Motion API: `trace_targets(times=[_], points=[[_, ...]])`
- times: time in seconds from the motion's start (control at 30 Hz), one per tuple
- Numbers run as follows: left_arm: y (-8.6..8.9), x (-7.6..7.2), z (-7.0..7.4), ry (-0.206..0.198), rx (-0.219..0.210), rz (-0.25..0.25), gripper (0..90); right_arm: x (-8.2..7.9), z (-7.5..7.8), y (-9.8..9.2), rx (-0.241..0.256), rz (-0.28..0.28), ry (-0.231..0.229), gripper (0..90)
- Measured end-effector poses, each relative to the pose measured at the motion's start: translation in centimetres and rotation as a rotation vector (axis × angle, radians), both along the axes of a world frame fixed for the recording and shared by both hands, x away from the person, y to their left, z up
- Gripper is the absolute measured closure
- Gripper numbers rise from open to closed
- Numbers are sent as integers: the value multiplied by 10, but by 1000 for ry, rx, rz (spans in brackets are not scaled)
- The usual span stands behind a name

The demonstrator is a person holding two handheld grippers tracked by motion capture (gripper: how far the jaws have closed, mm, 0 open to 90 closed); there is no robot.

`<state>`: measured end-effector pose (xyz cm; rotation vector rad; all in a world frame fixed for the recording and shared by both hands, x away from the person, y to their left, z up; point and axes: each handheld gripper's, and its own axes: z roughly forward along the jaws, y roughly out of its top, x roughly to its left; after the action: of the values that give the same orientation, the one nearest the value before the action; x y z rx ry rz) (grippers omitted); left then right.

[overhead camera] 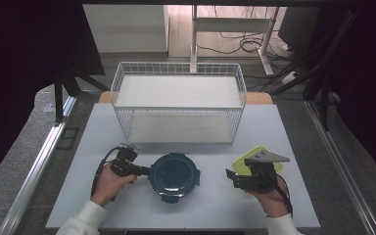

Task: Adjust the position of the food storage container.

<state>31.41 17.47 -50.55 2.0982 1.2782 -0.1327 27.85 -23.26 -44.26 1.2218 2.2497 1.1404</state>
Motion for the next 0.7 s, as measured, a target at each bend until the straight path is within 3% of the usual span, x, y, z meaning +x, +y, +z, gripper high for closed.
trace_targets(times=[0.33, 0.47, 0.57, 0.63, 0.67, 0.7], points=[[-6, -2, -3, -3, -44, -4, 897, -5, 8, 0, 36, 2, -23, 211], [-3, 1, -2, -45, -15, 26, 891, -8, 11, 0, 37, 10, -36, 206], [10, -2, 14, -124, -13, 112, 886, -10, 12, 4, 27, 22, -45, 200], [12, -3, 21, -147, -13, 119, 876, -11, 13, 5, 20, 26, -48, 199], [13, -5, 26, -166, -16, 129, 843, -11, 13, 6, 19, 35, -53, 197], [13, -10, 38, -219, -14, 152, 759, -12, 15, 8, 25, 37, -56, 195]])
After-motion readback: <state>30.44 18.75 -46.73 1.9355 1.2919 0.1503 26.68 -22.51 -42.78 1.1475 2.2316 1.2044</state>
